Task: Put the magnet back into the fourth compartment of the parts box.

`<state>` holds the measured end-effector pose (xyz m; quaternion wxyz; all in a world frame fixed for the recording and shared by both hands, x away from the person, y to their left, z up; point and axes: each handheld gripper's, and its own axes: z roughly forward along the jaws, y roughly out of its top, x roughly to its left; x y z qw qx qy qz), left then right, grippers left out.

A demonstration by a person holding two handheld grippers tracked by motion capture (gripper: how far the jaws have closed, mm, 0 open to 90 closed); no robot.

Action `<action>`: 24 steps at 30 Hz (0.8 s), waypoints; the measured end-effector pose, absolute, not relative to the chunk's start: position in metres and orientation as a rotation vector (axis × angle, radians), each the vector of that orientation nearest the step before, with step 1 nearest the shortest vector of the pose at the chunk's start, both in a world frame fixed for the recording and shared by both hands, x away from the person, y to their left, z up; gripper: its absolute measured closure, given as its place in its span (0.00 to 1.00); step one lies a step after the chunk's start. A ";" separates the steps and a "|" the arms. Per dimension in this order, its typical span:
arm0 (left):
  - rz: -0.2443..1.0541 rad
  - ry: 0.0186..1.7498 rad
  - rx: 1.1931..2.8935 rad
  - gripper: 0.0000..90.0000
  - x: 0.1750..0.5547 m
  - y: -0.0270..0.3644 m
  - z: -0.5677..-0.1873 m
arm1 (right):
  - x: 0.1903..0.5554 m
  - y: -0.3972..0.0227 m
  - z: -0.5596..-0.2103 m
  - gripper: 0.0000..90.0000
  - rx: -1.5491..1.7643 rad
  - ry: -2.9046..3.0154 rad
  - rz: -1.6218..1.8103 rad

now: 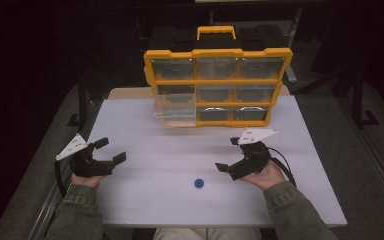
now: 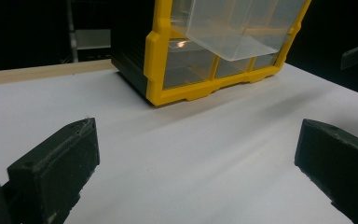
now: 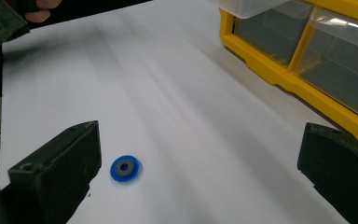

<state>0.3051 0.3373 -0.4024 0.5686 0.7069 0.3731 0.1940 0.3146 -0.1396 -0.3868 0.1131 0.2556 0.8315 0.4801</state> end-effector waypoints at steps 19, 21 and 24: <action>0.455 0.875 1.667 0.00 0.305 0.337 -0.403 | 0.318 -0.114 -0.401 0.00 0.705 2.538 1.378; 0.455 0.875 1.666 0.00 0.305 0.337 -0.403 | 0.318 -0.112 -0.402 0.00 0.695 2.547 1.369; 0.456 0.874 1.667 0.00 0.305 0.337 -0.403 | 0.317 -0.110 -0.403 0.00 0.690 2.556 1.362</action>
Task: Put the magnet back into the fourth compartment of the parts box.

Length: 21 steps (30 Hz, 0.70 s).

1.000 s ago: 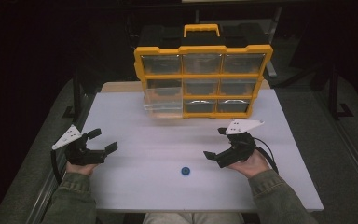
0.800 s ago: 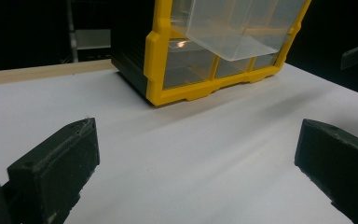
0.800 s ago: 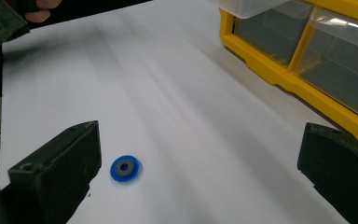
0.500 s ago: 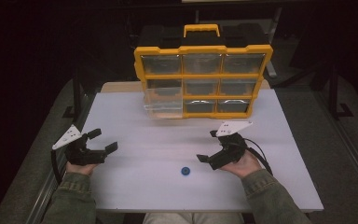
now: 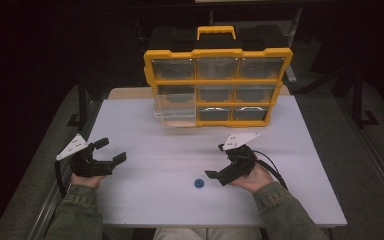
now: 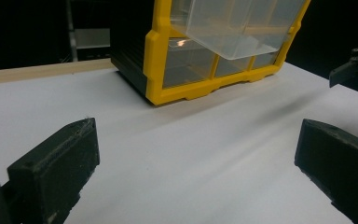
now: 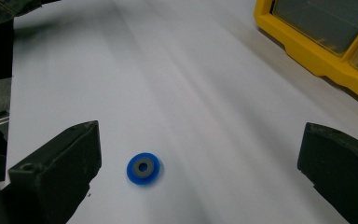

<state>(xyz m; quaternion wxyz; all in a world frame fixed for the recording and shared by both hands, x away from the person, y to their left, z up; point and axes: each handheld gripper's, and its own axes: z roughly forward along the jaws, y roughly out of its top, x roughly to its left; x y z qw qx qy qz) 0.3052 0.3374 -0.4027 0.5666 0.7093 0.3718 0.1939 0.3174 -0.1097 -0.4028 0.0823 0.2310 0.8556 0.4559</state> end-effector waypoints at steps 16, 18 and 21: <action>0.454 0.875 1.667 0.00 0.306 0.338 -0.403 | 0.317 -0.092 -0.411 0.00 0.653 2.636 1.342; 0.454 0.875 1.666 0.00 0.306 0.337 -0.403 | 0.317 -0.089 -0.412 0.00 0.645 2.642 1.342; 0.453 0.876 1.666 0.00 0.306 0.337 -0.403 | 0.316 -0.085 -0.414 0.00 0.641 2.660 1.337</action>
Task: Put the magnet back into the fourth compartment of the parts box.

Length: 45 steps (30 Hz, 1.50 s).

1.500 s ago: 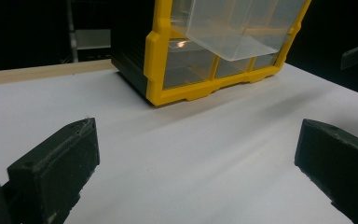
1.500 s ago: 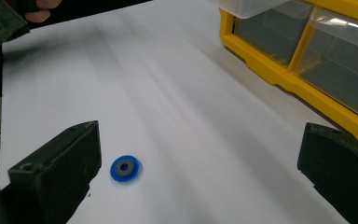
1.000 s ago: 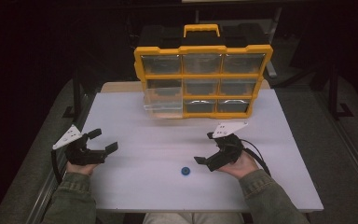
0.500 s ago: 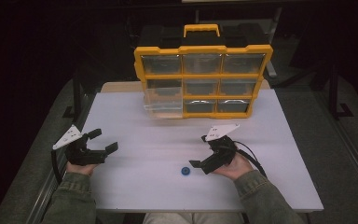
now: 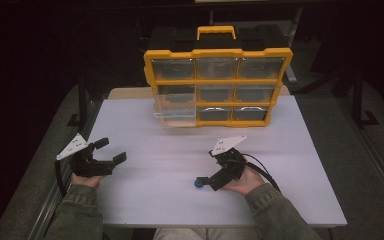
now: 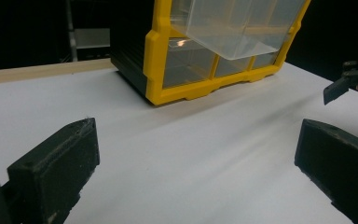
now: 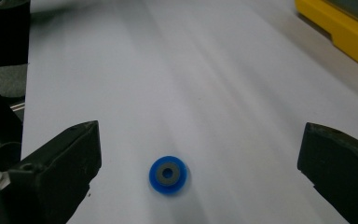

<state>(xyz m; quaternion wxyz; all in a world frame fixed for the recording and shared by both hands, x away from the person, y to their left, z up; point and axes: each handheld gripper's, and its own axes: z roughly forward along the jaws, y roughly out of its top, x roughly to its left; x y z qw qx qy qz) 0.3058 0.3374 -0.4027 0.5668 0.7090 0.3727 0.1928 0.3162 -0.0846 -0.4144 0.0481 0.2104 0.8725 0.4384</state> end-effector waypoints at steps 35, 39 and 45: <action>0.446 0.872 1.673 0.00 0.306 0.337 -0.403 | 0.312 -0.059 -0.439 0.09 0.560 2.873 1.149; 0.446 0.871 1.672 0.00 0.306 0.337 -0.403 | 0.312 -0.058 -0.442 0.15 0.553 2.897 1.122; 0.446 0.873 1.675 0.00 0.306 0.337 -0.403 | 0.313 -0.057 -0.446 0.24 0.560 2.930 1.088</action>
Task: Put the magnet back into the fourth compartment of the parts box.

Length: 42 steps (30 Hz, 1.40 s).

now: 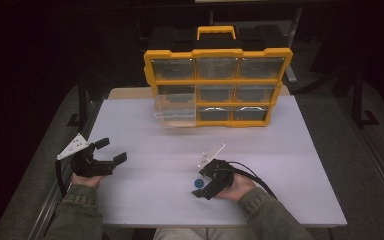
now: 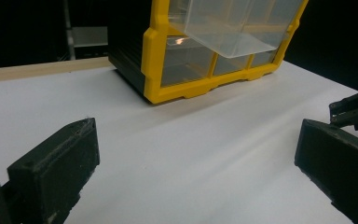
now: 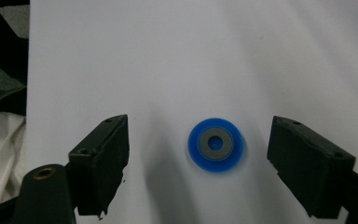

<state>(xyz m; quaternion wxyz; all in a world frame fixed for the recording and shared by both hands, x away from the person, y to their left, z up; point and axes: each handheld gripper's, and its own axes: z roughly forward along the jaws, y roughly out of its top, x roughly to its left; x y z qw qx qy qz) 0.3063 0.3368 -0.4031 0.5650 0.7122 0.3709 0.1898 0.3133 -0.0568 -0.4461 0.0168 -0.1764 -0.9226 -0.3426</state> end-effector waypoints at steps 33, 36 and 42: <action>0.442 0.868 1.680 0.00 0.307 0.336 -0.403 | 0.307 -0.052 -0.439 0.68 -0.596 -2.916 -1.112; 0.443 0.868 1.679 0.00 0.307 0.336 -0.403 | 0.307 -0.053 -0.434 0.67 -0.591 -2.914 -1.128; 0.444 0.870 1.679 0.00 0.308 0.336 -0.403 | 0.308 -0.058 -0.422 0.67 -0.607 -2.895 -1.181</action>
